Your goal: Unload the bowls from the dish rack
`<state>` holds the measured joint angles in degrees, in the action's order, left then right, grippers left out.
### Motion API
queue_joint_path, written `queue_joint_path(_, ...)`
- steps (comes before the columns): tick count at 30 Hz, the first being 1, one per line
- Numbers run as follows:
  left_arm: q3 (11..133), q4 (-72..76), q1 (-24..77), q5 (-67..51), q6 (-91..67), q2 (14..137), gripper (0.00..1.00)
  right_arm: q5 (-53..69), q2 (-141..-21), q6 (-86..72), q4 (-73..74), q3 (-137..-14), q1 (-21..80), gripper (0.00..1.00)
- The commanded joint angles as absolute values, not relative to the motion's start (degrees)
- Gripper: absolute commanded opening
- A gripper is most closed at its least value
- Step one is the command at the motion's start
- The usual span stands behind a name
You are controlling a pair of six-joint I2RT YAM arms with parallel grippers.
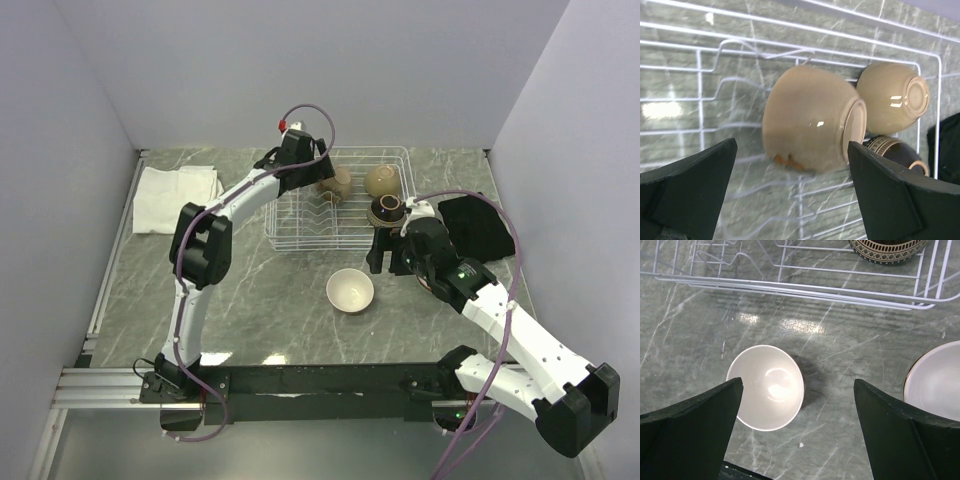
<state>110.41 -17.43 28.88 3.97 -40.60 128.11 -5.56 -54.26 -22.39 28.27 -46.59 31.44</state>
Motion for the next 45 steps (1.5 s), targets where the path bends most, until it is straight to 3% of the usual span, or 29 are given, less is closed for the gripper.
queue_joint_path(1, 106.2, -19.5, 30.7, 6.7, -37.9, 120.2, 0.99, -6.1, -55.0, -20.9, 26.0, -48.2, 30.9, 1.00)
queue_joint_path(8, 102.0, -20.4, 30.7, 6.9, -35.3, 112.6, 0.99, -8.1, -56.7, -19.8, 25.8, -51.8, 30.9, 1.00)
queue_joint_path(15, 88.2, -20.4, 30.6, 8.7, -31.7, 100.3, 0.99, -7.6, -62.5, -18.9, 24.3, -57.0, 30.8, 1.00)
queue_joint_path(24, 76.3, -21.8, 30.8, 1.4, -32.3, 94.8, 0.99, -8.1, -65.0, -18.8, 23.7, -60.2, 30.5, 1.00)
queue_joint_path(36, 67.4, -26.3, 32.9, 1.5, -36.6, 89.7, 0.99, -6.8, -63.1, -20.8, 22.2, -56.3, 30.6, 1.00)
queue_joint_path(45, 59.8, -25.7, 37.0, 0.4, -42.4, 83.1, 0.99, -8.1, -67.8, -18.5, 20.7, -60.3, 30.3, 1.00)
